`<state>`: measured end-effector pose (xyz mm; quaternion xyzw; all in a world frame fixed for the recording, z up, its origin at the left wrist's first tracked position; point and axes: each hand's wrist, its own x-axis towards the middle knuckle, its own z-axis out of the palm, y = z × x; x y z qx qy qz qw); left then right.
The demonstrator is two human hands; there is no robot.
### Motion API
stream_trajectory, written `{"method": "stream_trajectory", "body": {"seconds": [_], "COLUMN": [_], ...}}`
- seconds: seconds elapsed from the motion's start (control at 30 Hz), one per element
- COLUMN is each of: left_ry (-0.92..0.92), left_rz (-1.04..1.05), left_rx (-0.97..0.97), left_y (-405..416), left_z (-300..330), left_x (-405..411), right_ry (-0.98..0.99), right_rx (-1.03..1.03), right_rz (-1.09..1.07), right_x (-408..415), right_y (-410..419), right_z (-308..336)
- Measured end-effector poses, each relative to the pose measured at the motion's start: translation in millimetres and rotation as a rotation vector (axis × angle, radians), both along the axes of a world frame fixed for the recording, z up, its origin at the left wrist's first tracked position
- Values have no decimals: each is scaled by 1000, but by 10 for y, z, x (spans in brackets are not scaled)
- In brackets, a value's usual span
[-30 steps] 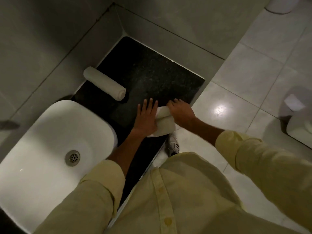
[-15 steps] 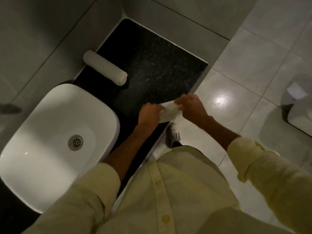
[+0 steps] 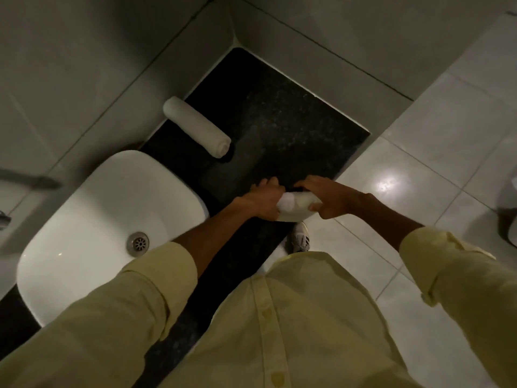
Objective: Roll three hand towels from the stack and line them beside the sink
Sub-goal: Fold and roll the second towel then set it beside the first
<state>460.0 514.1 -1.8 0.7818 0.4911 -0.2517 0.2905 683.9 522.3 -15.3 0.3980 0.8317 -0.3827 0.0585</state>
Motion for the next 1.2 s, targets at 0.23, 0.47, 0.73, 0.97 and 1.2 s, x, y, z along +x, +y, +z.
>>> {"method": "stream_trajectory", "body": {"seconds": [0.23,0.47,0.73,0.97,1.2], "left_ry": [-153,-359,-590,-723,-827], "left_rz": [-67,-191,719,1540,1549], "left_rx": [286,726,797,734,664], "left_y": [617,1173,1309,1059,1300], "left_z": [-18,-405,-26,-86,-483], "left_x": [-95,-432,-917,-1154,-1293], "right_ry": [126,128,327,244,192], "right_rx": [84,165,149,140,132], "right_rz": [-89,-97,-72,8,-18], "right_x": [-127,-423,-1236,-2294,-2671], "right_y": [448,855,1493,2098,2124], "right_z": [-139,-335,-238,-282,-276]}}
